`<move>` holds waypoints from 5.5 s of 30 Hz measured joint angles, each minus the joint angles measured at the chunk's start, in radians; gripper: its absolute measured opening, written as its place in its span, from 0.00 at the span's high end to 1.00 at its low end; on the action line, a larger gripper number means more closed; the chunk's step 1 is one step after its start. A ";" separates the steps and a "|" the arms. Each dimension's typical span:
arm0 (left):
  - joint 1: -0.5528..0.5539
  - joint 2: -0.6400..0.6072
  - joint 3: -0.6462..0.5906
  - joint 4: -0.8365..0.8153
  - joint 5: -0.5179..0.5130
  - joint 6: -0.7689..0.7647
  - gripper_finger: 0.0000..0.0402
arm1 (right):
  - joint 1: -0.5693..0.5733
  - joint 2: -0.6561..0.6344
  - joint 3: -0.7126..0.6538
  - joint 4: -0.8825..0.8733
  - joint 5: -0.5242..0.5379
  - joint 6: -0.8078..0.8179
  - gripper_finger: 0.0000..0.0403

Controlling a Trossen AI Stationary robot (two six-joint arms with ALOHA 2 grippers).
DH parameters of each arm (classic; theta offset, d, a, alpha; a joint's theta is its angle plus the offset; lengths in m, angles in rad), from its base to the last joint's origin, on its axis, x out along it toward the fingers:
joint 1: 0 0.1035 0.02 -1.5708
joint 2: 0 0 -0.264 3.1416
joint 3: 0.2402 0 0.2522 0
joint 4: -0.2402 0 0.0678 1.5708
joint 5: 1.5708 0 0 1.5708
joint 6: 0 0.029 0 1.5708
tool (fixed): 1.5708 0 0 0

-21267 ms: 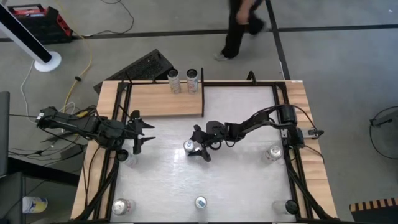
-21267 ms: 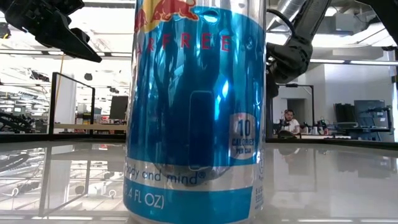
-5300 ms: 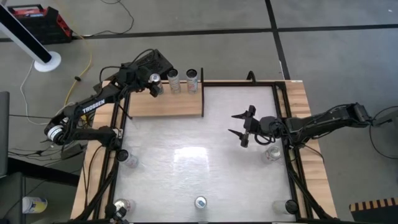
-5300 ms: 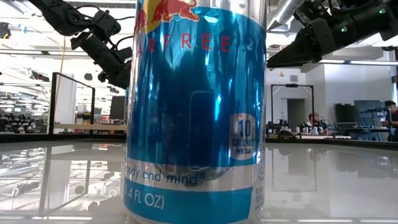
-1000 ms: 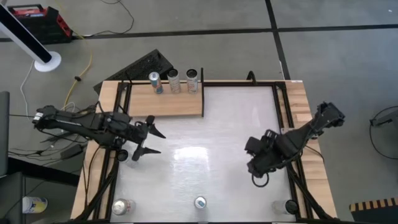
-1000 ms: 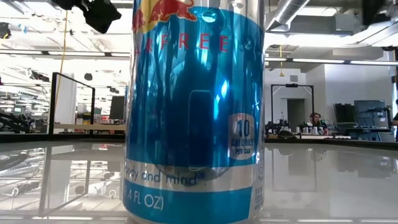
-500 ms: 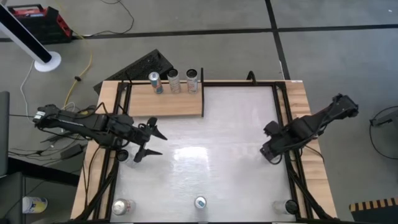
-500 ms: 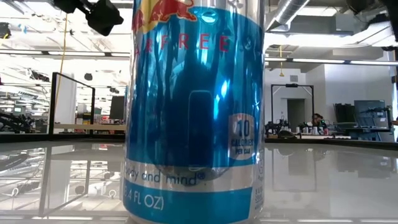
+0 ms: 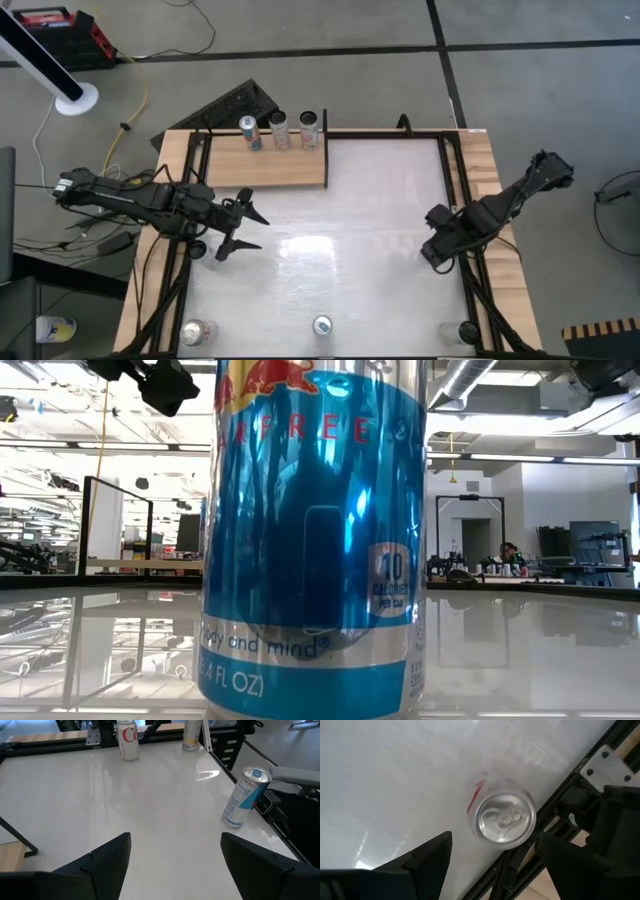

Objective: Place canned beverage on shelf
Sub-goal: Put the top coke soda can beside the red bull soda can on the shelf

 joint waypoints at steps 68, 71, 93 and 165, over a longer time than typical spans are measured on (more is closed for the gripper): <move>0.000 0.000 0.001 -0.034 -0.003 0.003 0.27 | -0.432 0.428 0.130 0.693 0.119 -1.070 0.28; 0.000 0.000 0.001 -0.046 -0.003 -0.012 0.27 | -0.425 0.442 0.130 0.684 0.119 -1.031 0.28; 0.000 0.000 0.001 -0.049 -0.003 -0.008 0.27 | -0.559 0.684 0.098 0.756 0.155 -0.967 0.19; 0.258 0.122 -0.122 0.378 -0.212 -0.664 0.27 | -0.494 0.655 0.065 1.763 0.597 -1.791 0.21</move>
